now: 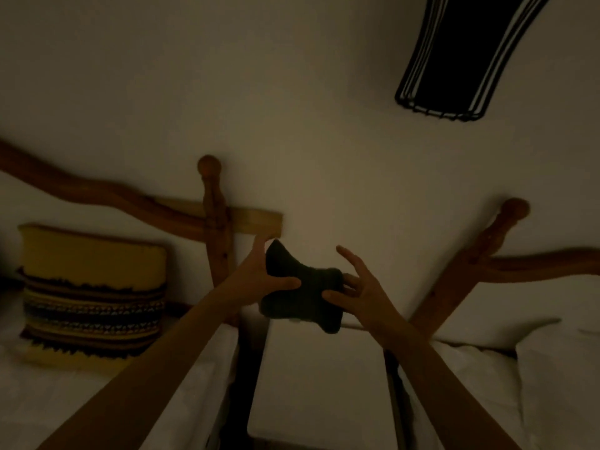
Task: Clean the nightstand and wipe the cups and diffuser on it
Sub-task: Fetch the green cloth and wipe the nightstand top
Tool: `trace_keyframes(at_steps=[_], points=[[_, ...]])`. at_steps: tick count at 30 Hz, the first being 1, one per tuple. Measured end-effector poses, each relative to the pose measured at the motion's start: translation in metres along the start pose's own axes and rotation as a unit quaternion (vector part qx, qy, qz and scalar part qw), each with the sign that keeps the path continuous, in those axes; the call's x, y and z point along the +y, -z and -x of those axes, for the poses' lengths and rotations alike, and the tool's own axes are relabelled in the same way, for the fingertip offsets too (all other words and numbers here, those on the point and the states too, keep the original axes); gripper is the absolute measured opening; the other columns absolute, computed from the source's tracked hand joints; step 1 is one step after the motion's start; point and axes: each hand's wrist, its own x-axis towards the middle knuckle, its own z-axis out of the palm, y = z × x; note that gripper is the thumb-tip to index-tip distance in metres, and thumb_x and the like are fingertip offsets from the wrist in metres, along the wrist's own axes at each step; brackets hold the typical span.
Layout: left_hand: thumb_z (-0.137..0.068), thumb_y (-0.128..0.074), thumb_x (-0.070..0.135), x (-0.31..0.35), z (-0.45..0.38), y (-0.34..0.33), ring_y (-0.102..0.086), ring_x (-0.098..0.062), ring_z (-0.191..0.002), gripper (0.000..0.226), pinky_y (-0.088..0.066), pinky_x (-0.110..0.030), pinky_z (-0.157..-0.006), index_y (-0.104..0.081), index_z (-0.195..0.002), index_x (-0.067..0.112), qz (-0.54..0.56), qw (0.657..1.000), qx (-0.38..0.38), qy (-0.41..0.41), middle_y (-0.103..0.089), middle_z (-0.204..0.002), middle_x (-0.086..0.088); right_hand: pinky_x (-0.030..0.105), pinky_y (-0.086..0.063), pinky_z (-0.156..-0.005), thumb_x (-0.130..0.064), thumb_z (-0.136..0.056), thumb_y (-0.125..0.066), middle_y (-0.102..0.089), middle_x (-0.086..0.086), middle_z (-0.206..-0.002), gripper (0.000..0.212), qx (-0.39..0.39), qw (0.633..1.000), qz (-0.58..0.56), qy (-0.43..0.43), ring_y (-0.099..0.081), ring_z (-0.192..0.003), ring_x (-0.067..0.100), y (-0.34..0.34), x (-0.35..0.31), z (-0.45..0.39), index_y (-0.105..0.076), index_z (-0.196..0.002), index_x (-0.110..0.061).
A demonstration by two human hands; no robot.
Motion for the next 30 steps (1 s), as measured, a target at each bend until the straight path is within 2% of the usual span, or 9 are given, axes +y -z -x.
trace_keyframes(at_steps=[2, 5, 8, 12, 15, 19, 22, 27, 30], points=[[-0.064, -0.092, 0.034, 0.013, -0.005, 0.005, -0.038, -0.009, -0.122, 0.118, -0.048, -0.022, -0.096, -0.013, -0.151, 0.03, -0.09, 0.996, -0.019, -0.009, -0.036, -0.127, 0.012, 0.034, -0.053, -0.101, -0.021, -0.079, -0.083, -0.063, -0.005, -0.129, 0.069, 0.005, 0.995, 0.09, 0.034, -0.059, -0.123, 0.01, 0.002, -0.014, -0.001, -0.051, -0.136, -0.045], [-0.07, -0.089, 0.027, 0.033, -0.009, 0.009, -0.045, -0.008, -0.118, 0.086, -0.042, -0.011, -0.084, -0.038, -0.14, 0.034, -0.189, 0.974, -0.077, -0.096, -0.044, -0.124, 0.015, 0.033, -0.049, -0.106, -0.017, -0.078, -0.083, -0.058, -0.005, -0.13, 0.066, 0.028, 0.981, 0.184, 0.055, -0.056, -0.122, 0.011, 0.003, -0.03, -0.005, -0.054, -0.135, -0.035], [-0.073, -0.085, 0.017, 0.046, -0.01, 0.009, -0.059, -0.011, -0.105, 0.054, -0.048, -0.016, -0.086, -0.063, -0.123, 0.02, -0.274, 0.942, -0.118, -0.154, -0.064, -0.114, 0.002, 0.025, -0.048, -0.097, -0.026, -0.075, -0.084, -0.061, -0.01, -0.118, 0.06, 0.043, 0.942, 0.324, 0.078, -0.057, -0.106, 0.006, 0.004, -0.047, -0.013, -0.059, -0.13, -0.027], [-0.081, -0.079, 0.016, 0.059, -0.015, 0.017, -0.059, -0.006, -0.08, 0.026, -0.044, -0.015, -0.073, -0.074, -0.106, 0.011, -0.309, 0.931, -0.088, -0.173, -0.07, -0.094, -0.005, 0.021, -0.045, -0.074, -0.041, -0.075, -0.082, -0.058, -0.016, -0.084, 0.023, 0.049, 0.9, 0.423, 0.093, -0.051, -0.075, -0.004, 0.012, -0.067, -0.021, -0.067, -0.09, -0.033], [-0.083, -0.079, 0.027, 0.063, -0.02, 0.031, -0.06, -0.016, -0.082, 0.008, -0.047, -0.03, -0.076, -0.071, -0.085, 0.025, -0.304, 0.93, -0.093, -0.183, -0.066, -0.087, -0.006, 0.02, -0.042, -0.087, -0.042, -0.076, -0.083, -0.057, -0.009, -0.101, 0.025, 0.03, 0.936, 0.341, 0.083, -0.054, -0.097, 0.004, 0.024, -0.077, -0.023, -0.063, -0.09, -0.036], [-0.078, -0.075, 0.053, 0.07, -0.018, 0.046, -0.056, -0.015, -0.113, 0.036, -0.048, -0.035, -0.096, -0.074, -0.096, 0.023, -0.235, 0.954, -0.132, -0.129, -0.057, -0.122, 0.005, 0.032, -0.056, -0.09, -0.046, -0.086, -0.072, -0.072, 0.0, -0.109, 0.03, -0.052, 0.994, 0.08, 0.058, -0.069, -0.105, 0.017, 0.021, -0.088, -0.017, -0.067, -0.107, -0.024], [-0.075, -0.077, 0.056, 0.078, -0.011, 0.05, -0.068, -0.029, -0.087, 0.05, -0.055, -0.048, -0.085, -0.071, -0.089, 0.008, -0.133, 0.975, -0.157, -0.089, -0.069, -0.091, -0.015, 0.039, -0.06, -0.087, -0.047, -0.09, -0.066, -0.073, 0.0, -0.11, 0.029, -0.003, 0.998, 0.007, 0.067, -0.071, -0.104, 0.02, 0.006, -0.093, -0.018, -0.065, -0.112, -0.028], [-0.079, -0.08, 0.042, 0.088, 0.001, 0.039, -0.067, -0.024, -0.113, 0.055, -0.053, -0.048, -0.1, -0.063, -0.125, 0.018, -0.083, 0.971, -0.225, 0.004, -0.07, -0.121, -0.006, 0.036, -0.062, -0.079, -0.054, -0.081, -0.075, -0.076, -0.003, -0.102, 0.032, 0.001, 0.997, 0.045, 0.057, -0.074, -0.093, 0.018, -0.014, -0.116, -0.023, -0.072, -0.106, -0.035], [-0.073, -0.084, 0.044, 0.085, 0.006, 0.029, -0.067, -0.021, -0.114, 0.065, -0.052, -0.046, -0.101, -0.061, -0.128, 0.018, -0.048, 0.974, -0.222, 0.017, -0.07, -0.123, -0.003, 0.039, -0.061, -0.081, -0.058, -0.064, -0.086, -0.076, 0.008, -0.108, 0.052, -0.017, 0.995, -0.087, -0.05, -0.074, -0.097, 0.025, -0.017, -0.118, -0.027, -0.078, -0.104, -0.025]])
